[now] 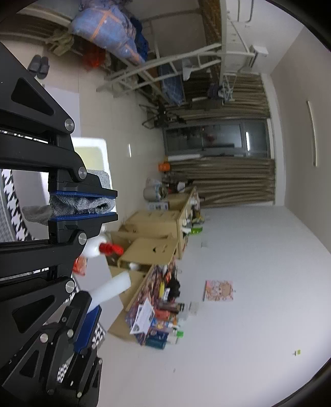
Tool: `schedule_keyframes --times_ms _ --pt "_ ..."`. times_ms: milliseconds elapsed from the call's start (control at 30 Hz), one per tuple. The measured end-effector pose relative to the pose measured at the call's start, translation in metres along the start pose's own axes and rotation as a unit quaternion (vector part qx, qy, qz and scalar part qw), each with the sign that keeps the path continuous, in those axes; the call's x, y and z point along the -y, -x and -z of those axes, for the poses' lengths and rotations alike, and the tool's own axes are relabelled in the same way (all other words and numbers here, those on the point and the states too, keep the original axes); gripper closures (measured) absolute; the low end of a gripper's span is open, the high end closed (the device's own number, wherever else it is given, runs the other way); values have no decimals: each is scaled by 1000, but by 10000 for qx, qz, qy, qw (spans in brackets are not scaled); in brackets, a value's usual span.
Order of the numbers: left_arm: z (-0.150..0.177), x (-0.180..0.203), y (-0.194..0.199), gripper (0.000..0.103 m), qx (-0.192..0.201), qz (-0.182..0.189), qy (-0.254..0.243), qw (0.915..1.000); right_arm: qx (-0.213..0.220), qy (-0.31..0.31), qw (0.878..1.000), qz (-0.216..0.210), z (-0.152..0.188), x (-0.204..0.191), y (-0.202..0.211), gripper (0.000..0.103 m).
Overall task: Organize soft objects
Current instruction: 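Lift the grey sock and white roller and carry both over the foam box, then open the left gripper to drop the grey sock into the foam box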
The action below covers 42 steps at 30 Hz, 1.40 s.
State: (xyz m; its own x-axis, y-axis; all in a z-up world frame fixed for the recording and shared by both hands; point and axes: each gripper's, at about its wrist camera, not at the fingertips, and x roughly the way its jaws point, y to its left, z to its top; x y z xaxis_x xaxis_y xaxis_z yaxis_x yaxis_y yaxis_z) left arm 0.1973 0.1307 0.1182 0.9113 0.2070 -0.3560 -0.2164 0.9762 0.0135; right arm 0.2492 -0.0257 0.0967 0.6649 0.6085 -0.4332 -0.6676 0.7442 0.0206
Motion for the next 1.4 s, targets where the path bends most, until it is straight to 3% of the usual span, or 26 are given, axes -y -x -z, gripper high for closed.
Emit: schedule_keyframes --times_ms 467,1400 --pt "-10 -20 -28 92 -17 -525 121 9985 -163 138 9998 -61 -16 -10 -30 85" --pt "12 -47 -107 91 -914 -450 280 9944 -571 91 9983 -29 -23 -9 -76 85"
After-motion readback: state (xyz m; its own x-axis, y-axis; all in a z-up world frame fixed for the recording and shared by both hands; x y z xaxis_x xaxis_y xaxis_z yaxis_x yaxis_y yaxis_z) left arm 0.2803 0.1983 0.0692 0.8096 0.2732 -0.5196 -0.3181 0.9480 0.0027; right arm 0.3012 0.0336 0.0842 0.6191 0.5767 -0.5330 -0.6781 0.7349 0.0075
